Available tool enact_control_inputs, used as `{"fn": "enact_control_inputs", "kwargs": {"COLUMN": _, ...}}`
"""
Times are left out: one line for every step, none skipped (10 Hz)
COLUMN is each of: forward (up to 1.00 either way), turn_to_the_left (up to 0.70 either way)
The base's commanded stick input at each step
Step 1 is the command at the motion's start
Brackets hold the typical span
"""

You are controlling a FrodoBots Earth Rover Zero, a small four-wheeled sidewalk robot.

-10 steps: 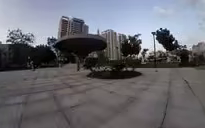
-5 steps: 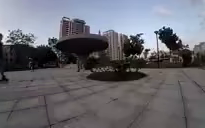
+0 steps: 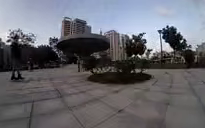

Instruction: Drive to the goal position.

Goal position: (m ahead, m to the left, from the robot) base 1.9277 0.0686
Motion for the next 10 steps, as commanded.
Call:
{"fn": "enact_control_inputs", "kwargs": {"forward": 0.52, "turn_to_the_left": 0.54}}
{"fn": "enact_control_inputs", "kwargs": {"forward": 0.18, "turn_to_the_left": 0.84}}
{"fn": "enact_control_inputs", "kwargs": {"forward": 0.00, "turn_to_the_left": 1.00}}
{"fn": "enact_control_inputs", "kwargs": {"forward": 0.00, "turn_to_the_left": 1.00}}
{"fn": "enact_control_inputs", "kwargs": {"forward": 0.00, "turn_to_the_left": 1.00}}
{"fn": "enact_control_inputs", "kwargs": {"forward": 0.00, "turn_to_the_left": 1.00}}
{"fn": "enact_control_inputs", "kwargs": {"forward": 0.00, "turn_to_the_left": 1.00}}
{"fn": "enact_control_inputs", "kwargs": {"forward": 0.00, "turn_to_the_left": 1.00}}
{"fn": "enact_control_inputs", "kwargs": {"forward": 0.00, "turn_to_the_left": 1.00}}
{"fn": "enact_control_inputs", "kwargs": {"forward": 0.00, "turn_to_the_left": 1.00}}
